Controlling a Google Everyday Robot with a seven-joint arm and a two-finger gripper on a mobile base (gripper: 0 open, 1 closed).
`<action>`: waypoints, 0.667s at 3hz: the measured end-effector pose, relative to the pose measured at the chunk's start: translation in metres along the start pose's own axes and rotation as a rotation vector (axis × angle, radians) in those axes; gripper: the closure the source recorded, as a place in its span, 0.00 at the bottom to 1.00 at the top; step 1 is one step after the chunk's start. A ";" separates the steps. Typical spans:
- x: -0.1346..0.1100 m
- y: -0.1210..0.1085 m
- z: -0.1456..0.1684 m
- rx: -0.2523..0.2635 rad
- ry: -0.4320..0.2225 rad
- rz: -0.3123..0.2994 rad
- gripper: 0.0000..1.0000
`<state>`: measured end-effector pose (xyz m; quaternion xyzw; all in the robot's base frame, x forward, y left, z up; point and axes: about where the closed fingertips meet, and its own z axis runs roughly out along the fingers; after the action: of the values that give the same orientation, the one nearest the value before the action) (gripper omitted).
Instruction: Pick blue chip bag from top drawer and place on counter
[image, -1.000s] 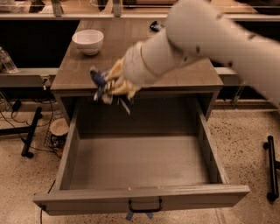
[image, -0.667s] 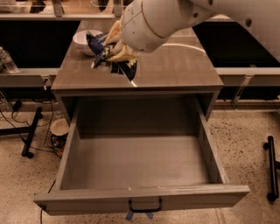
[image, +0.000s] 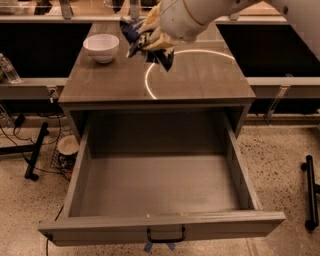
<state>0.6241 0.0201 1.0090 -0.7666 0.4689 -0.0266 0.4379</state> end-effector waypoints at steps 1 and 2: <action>0.103 -0.037 0.002 0.088 0.093 -0.036 1.00; 0.175 -0.051 0.009 0.153 0.147 -0.046 1.00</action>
Offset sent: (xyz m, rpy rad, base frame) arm 0.1759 -0.1534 -0.0365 -0.0657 -0.2348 -0.1721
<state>0.7614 -0.0946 0.9740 -0.7375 0.4786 -0.1285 0.4589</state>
